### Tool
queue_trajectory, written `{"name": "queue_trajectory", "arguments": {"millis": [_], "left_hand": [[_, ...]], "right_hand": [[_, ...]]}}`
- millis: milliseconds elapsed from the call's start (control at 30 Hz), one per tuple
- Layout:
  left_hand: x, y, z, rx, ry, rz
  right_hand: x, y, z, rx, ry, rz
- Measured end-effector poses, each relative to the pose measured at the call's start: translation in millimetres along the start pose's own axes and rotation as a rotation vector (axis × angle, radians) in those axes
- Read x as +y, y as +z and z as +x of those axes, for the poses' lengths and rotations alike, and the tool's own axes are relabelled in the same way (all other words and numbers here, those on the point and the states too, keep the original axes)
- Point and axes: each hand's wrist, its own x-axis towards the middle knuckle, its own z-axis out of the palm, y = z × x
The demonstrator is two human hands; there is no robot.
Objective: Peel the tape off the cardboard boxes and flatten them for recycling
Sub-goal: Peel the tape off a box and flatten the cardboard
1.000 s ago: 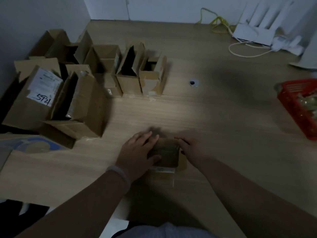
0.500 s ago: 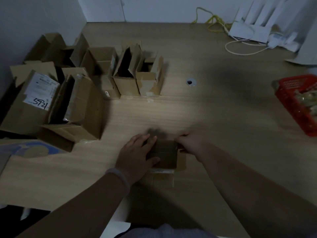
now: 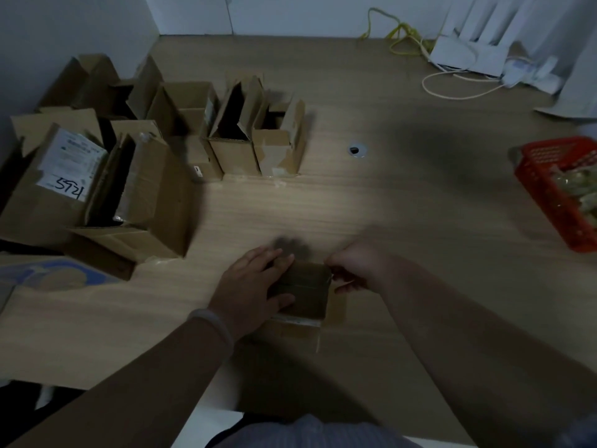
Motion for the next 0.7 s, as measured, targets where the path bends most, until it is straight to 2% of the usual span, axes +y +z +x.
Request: {"name": "queue_trajectory", "arguments": {"millis": [167, 333, 533, 700], "left_hand": [[-1.9, 0.2, 2.8, -0.058, 0.006, 0.070], [-0.5, -1.4, 1.6, -0.046, -0.008, 0.049], [14.1, 5.5, 0.7, 0.014, -0.165, 0.061], [22.3, 7.2, 3.1, 0.023, -0.241, 0.058]], "right_hand": [[-2.5, -3.6, -3.7, -0.069, 0.057, -0.017], [8.1, -7.9, -3.4, -0.037, -0.039, 0.003], [36.6, 5.8, -18.0, 0.008, -0.093, 0.373], [55.0, 12.2, -27.9, 0.069, -0.247, 0.242]]}}
